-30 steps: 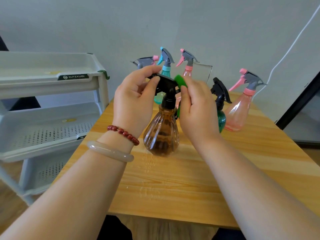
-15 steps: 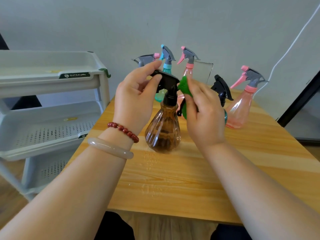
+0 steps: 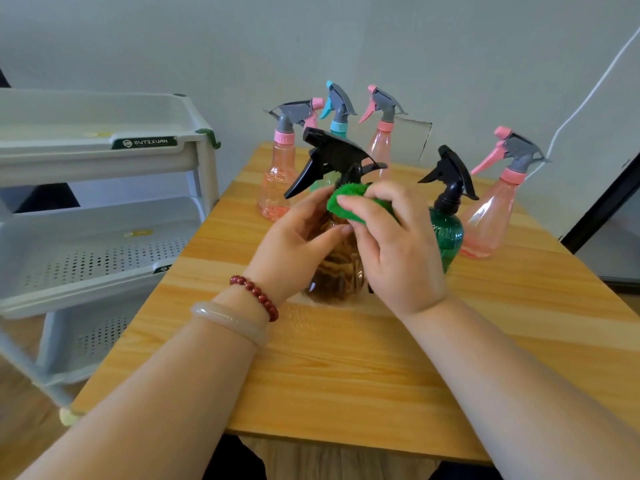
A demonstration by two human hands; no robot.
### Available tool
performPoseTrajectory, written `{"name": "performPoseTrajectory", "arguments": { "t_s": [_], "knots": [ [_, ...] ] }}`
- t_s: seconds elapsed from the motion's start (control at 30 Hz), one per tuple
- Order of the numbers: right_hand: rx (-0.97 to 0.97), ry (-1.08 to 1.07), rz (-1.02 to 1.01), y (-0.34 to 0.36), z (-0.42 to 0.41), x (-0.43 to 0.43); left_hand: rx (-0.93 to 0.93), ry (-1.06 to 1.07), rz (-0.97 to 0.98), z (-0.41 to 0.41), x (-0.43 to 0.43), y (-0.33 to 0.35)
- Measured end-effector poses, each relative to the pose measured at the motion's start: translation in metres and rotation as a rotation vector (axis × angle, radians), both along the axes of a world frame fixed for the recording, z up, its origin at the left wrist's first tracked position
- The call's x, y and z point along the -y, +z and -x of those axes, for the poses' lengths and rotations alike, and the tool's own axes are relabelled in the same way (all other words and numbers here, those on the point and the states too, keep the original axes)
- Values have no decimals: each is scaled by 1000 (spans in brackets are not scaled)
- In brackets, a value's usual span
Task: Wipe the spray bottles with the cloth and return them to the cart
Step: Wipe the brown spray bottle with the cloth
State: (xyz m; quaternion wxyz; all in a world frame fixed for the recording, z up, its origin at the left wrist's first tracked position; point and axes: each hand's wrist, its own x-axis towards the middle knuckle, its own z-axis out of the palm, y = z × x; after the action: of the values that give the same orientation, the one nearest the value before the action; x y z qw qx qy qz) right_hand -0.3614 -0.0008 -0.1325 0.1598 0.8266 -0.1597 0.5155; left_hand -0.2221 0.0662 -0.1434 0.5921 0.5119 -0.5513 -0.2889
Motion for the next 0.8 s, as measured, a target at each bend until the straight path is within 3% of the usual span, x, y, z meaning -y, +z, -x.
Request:
{"name": "performPoseTrajectory", "arguments": {
  "t_s": [0.2,0.47,0.63,0.8],
  "knots": [
    [95,-32,19,29,-7,5,-16,21,-16,1,2,-2],
    [-105,52,-48,12,6,0,-29,23,-7,0,1,-4],
    [41,2,-22,34,-5,0,-26,25,-6,2,0,-3],
    [-124,22,-100,9,-1,-6,-26,37,21,0,2,-5]
  ]
}}
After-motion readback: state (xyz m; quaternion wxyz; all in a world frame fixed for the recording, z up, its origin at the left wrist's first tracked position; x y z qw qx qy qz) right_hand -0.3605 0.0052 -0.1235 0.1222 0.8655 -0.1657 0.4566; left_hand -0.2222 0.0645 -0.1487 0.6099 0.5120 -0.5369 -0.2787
